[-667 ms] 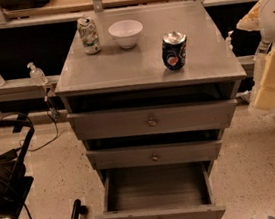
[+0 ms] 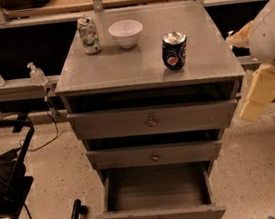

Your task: Close bottom drawer

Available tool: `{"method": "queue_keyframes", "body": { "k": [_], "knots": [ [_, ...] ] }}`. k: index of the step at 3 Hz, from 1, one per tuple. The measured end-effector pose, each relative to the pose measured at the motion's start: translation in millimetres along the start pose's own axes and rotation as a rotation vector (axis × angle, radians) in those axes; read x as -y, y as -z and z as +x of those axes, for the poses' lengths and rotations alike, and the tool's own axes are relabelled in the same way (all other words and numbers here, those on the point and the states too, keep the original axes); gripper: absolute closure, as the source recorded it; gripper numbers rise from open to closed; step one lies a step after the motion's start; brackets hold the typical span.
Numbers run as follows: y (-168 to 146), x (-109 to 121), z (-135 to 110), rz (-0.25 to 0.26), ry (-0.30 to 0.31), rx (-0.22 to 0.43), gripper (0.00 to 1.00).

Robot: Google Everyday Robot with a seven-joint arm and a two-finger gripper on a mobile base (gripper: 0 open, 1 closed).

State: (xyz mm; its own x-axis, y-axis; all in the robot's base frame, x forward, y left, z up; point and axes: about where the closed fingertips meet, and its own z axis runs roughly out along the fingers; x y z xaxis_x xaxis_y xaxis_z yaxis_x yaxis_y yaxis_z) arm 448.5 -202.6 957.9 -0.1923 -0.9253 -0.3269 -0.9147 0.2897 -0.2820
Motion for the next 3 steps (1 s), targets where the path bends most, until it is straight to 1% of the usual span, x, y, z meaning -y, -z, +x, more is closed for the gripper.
{"method": "queue_keyframes", "body": {
  "k": [1,2,3],
  "knots": [
    [-72,-37,3,-0.084,-0.029,0.171,0.0],
    [-109,-67,-7,-0.126,-0.061,0.275,0.0],
    [-109,-67,-8,-0.124,-0.063,0.275,0.0]
  ]
}}
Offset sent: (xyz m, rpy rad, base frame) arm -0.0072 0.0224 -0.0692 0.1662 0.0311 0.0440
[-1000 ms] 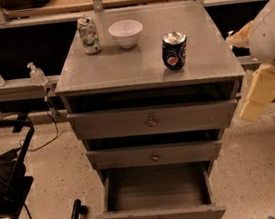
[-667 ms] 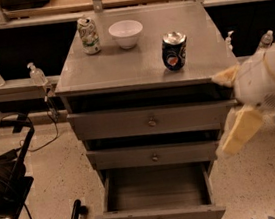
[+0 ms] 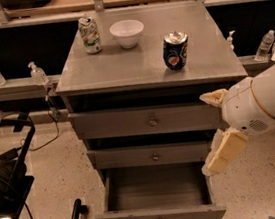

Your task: Close bottom drawer

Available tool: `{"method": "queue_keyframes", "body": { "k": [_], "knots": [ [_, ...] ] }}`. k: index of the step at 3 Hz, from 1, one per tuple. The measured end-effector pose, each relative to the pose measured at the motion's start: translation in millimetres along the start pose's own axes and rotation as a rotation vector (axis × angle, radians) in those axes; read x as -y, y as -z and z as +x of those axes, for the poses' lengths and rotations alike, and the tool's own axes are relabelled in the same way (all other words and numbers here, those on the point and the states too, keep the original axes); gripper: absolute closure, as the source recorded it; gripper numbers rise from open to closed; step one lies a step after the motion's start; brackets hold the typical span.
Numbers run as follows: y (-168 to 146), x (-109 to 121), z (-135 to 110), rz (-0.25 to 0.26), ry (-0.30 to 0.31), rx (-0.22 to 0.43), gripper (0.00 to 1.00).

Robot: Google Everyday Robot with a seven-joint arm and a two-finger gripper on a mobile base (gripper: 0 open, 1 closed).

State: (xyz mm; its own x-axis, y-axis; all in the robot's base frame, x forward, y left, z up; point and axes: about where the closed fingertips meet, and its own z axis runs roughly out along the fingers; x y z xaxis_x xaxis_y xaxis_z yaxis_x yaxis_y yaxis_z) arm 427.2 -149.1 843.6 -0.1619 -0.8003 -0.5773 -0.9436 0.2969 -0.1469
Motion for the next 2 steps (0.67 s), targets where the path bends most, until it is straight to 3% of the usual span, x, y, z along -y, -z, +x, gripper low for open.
{"method": "queue_keyframes", "body": {
  "k": [2],
  "knots": [
    [-17.6,2.8,7.3,-0.06,-0.008,0.015,0.0]
  ]
}}
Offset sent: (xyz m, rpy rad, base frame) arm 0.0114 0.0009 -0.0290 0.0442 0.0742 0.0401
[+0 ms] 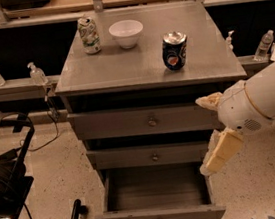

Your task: Close bottom drawer

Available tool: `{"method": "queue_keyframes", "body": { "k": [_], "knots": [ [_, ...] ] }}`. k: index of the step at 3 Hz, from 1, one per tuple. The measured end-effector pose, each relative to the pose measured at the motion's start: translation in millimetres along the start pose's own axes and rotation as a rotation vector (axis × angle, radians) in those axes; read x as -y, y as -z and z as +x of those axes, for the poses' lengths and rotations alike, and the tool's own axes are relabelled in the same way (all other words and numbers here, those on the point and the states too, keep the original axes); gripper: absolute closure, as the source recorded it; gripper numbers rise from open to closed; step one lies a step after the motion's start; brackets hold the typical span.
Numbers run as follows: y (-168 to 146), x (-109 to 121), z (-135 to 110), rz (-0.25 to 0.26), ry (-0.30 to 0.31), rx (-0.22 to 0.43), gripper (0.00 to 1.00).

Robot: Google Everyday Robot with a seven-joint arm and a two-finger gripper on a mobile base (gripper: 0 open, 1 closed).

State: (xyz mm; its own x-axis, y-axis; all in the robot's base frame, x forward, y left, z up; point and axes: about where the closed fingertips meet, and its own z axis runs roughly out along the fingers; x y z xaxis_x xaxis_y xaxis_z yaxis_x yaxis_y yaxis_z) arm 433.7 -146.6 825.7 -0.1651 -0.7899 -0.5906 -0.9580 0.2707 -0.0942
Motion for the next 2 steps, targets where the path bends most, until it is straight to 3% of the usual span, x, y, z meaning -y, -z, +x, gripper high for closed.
{"method": "queue_keyframes", "body": {
  "k": [1,2],
  "knots": [
    [-47,-17,18,-0.067,-0.037,0.103,0.0],
    [-119,-45,43,-0.119,-0.086,0.31,0.0]
  ]
}}
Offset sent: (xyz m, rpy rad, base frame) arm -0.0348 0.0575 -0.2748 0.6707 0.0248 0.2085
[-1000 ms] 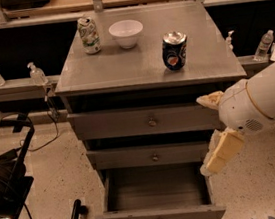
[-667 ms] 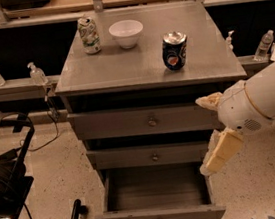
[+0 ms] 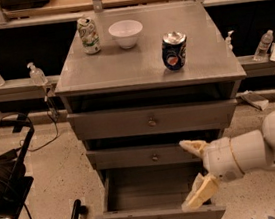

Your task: Close bottom drawer

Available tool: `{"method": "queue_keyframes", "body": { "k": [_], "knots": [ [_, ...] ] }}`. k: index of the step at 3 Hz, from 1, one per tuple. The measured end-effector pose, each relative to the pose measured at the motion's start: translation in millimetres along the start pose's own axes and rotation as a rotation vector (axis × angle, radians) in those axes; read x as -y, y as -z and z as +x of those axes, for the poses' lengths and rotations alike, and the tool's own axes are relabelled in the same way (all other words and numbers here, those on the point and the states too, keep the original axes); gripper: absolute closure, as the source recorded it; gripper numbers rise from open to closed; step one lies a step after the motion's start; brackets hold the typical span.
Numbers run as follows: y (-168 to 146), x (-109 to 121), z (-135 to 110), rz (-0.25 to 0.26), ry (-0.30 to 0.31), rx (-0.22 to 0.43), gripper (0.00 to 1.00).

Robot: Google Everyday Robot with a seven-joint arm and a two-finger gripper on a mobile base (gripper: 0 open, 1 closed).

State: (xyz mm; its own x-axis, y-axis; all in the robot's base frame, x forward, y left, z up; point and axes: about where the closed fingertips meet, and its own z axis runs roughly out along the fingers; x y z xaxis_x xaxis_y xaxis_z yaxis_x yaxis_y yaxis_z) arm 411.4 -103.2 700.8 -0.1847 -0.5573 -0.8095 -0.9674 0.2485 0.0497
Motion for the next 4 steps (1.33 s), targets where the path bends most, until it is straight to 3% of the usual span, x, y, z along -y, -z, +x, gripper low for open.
{"method": "queue_keyframes", "body": {
  "k": [1,2,3,4],
  "knots": [
    [-39,4,29,-0.067,0.039,0.136,0.0],
    [-62,0,53,-0.108,0.005,0.188,0.0],
    [-64,12,61,-0.072,0.031,0.135,0.0],
    [-73,38,88,0.016,0.136,0.07,0.0]
  ]
}}
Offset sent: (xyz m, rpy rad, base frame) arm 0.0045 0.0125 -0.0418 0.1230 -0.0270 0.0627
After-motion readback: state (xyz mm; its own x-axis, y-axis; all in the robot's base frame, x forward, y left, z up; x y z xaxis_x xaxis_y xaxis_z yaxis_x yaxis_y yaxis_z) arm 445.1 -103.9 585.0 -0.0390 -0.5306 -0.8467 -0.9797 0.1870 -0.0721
